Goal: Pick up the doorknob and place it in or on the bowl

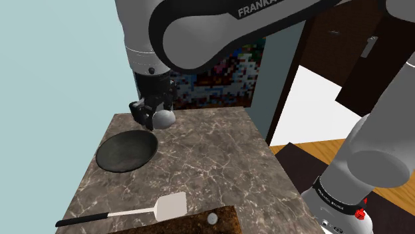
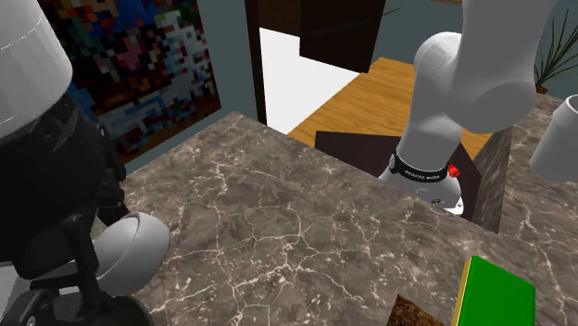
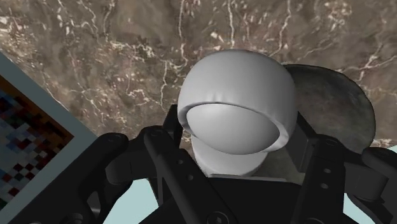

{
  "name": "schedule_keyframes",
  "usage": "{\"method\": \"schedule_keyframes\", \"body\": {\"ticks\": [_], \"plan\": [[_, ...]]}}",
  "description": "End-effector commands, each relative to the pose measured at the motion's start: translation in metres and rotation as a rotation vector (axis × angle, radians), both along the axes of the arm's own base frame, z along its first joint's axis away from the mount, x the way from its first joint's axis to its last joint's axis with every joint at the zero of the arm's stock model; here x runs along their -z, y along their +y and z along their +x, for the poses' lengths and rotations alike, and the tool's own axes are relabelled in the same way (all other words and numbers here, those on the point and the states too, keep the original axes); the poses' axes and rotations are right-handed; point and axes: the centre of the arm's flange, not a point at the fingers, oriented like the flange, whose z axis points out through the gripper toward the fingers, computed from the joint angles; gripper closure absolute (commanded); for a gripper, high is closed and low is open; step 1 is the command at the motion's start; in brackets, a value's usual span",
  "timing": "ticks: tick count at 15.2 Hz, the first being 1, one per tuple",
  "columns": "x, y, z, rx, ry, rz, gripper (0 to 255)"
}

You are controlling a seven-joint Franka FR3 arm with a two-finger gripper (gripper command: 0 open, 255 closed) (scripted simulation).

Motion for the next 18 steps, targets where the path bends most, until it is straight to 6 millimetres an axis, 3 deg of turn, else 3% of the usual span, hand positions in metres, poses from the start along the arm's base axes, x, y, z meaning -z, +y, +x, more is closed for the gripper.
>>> {"method": "schedule_keyframes", "body": {"ticks": [1, 7, 18], "plan": [[-0.001, 0.023, 0.012, 0.003, -0.001, 0.001, 255], [-0.002, 0.091, 0.051, 0.003, -0.001, 0.001, 255], [0.056, 0.091, 0.051, 0.003, -0.001, 0.001, 255]]}}
